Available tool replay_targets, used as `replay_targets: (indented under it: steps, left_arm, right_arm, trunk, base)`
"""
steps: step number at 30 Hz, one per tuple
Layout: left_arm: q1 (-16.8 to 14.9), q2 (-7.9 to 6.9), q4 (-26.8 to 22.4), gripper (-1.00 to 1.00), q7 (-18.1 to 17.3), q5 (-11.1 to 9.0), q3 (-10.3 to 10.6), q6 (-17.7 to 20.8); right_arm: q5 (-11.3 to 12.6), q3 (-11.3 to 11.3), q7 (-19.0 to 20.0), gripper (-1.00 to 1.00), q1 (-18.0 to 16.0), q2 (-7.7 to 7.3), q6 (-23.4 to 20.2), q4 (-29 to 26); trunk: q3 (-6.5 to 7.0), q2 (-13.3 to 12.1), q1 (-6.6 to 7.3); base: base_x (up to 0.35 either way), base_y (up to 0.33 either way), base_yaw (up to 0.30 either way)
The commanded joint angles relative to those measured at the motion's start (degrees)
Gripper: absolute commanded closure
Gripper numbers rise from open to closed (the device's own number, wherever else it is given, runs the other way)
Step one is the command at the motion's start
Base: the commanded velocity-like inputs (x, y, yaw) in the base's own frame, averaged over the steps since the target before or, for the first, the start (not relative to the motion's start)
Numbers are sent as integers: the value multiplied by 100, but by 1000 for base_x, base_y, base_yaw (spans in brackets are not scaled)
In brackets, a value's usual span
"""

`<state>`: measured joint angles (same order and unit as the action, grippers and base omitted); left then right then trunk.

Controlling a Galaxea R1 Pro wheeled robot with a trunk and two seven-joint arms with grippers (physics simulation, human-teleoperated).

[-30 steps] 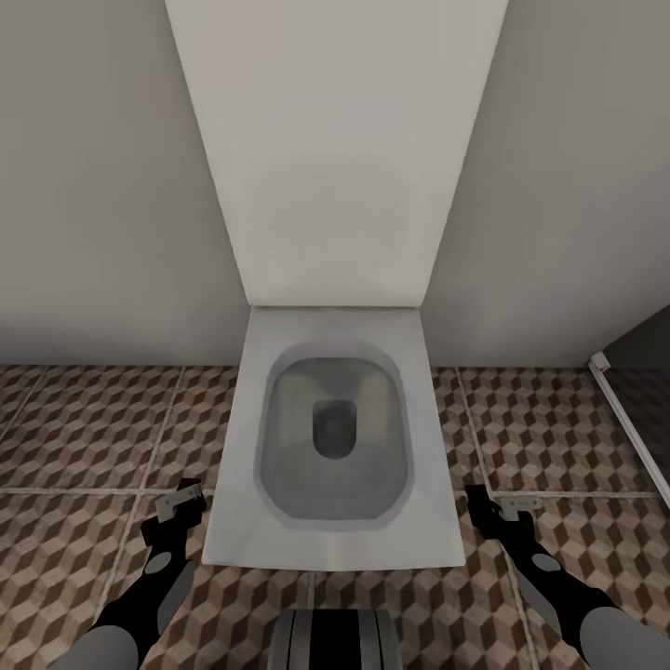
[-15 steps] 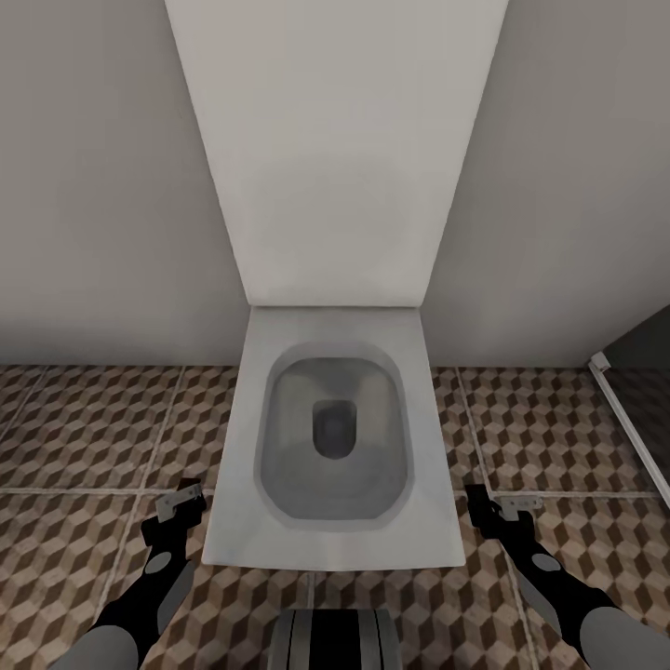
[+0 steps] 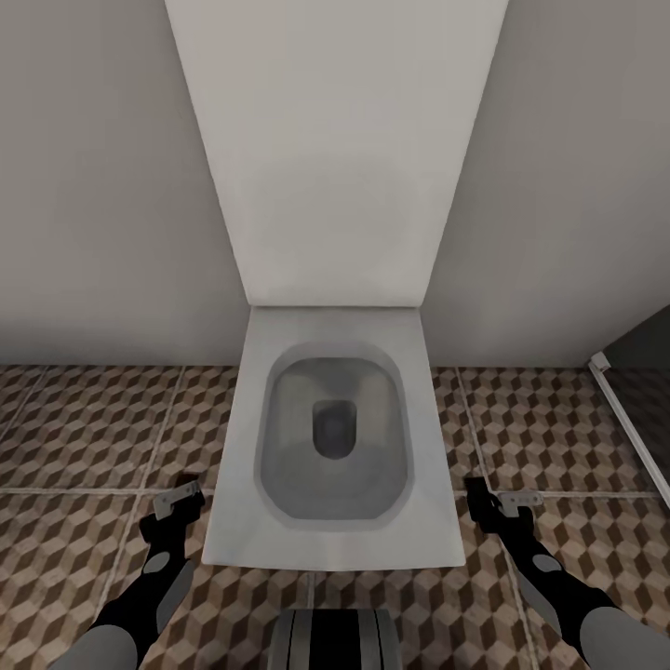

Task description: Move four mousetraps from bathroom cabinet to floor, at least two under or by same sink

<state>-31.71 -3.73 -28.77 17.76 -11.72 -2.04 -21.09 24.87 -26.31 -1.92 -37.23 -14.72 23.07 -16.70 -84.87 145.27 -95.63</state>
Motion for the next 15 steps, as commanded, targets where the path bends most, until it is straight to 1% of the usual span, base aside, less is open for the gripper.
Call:
replay_targets:
  steps: [1, 4, 12, 15]
  left_arm:
    - [-2, 0, 4, 100, 6, -37, 11, -48]
    - [-2, 3, 10, 100, 1, -35, 10, -153]
    - [-1, -11, 28, 100, 0, -26, 6, -192]
    - [-2, -13, 30, 100, 0, -24, 3, -193]
  right_arm:
    - [62, -48, -1, 100, -3, -4, 21, 0]
    - [67, -49, -1, 100, -3, -4, 28, 0]
    - [71, -48, -1, 100, -3, -4, 31, 0]
    - [71, -50, -1, 100, -2, -4, 31, 0]
  trunk:
    - [-3, 1, 1]
    - [-3, 1, 1]
    - [-3, 1, 1]
    - [-70, 5, -7]
  base:
    - [0, 0, 0]
    - [0, 0, 0]
    - [0, 0, 0]
    - [0, 0, 0]
